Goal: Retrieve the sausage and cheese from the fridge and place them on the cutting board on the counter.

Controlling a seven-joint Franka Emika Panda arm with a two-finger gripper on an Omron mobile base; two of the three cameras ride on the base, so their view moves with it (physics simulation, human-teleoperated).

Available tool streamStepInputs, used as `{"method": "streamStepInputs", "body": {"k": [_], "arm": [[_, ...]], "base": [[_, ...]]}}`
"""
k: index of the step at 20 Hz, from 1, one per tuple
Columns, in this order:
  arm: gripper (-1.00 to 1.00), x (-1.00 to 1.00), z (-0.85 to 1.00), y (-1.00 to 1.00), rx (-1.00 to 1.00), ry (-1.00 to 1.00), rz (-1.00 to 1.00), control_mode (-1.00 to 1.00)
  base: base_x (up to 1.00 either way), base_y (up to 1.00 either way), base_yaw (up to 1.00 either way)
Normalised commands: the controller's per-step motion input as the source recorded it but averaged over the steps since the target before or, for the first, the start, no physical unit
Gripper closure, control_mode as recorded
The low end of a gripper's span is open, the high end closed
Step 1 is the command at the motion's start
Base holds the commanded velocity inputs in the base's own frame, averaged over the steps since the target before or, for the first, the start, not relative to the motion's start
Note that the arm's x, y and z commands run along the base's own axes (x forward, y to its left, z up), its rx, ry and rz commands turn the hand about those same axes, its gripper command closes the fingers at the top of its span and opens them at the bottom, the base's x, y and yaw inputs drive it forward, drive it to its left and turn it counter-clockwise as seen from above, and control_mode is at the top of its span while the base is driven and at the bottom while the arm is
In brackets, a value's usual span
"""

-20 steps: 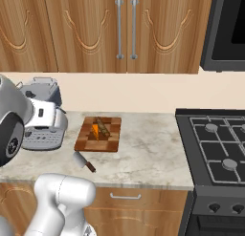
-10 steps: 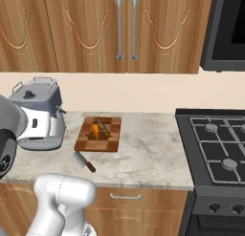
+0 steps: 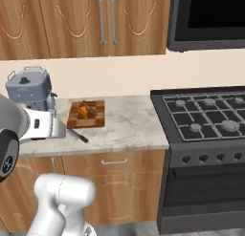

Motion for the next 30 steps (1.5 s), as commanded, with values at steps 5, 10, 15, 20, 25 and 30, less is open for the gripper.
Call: {"method": "streamStepInputs", "body": {"k": [5,10,15,20,25,30], "arm": [[-1.0,0.0,0.0,0.0,0.0,0.0,0.0,1.0],[-1.0,0.0,0.0,0.0,0.0,0.0,0.0,1.0],[-1.0,0.0,0.0,0.0,0.0,0.0,0.0,1.0],[-1.0,0.0,0.0,0.0,0.0,0.0,0.0,1.0],[-1.0,0.0,0.0,0.0,0.0,0.0,0.0,1.0],[-1.0,0.0,0.0,0.0,0.0,0.0,0.0,1.0]], "base": [[-0.02,0.0,-0.98],[0.0,0.0,-0.99],[-0.12,0.13,-0.88],[-0.1,0.02,-0.92],[-0.13,0.02,-0.48],[-0.52,-0.79,-0.49]]}}
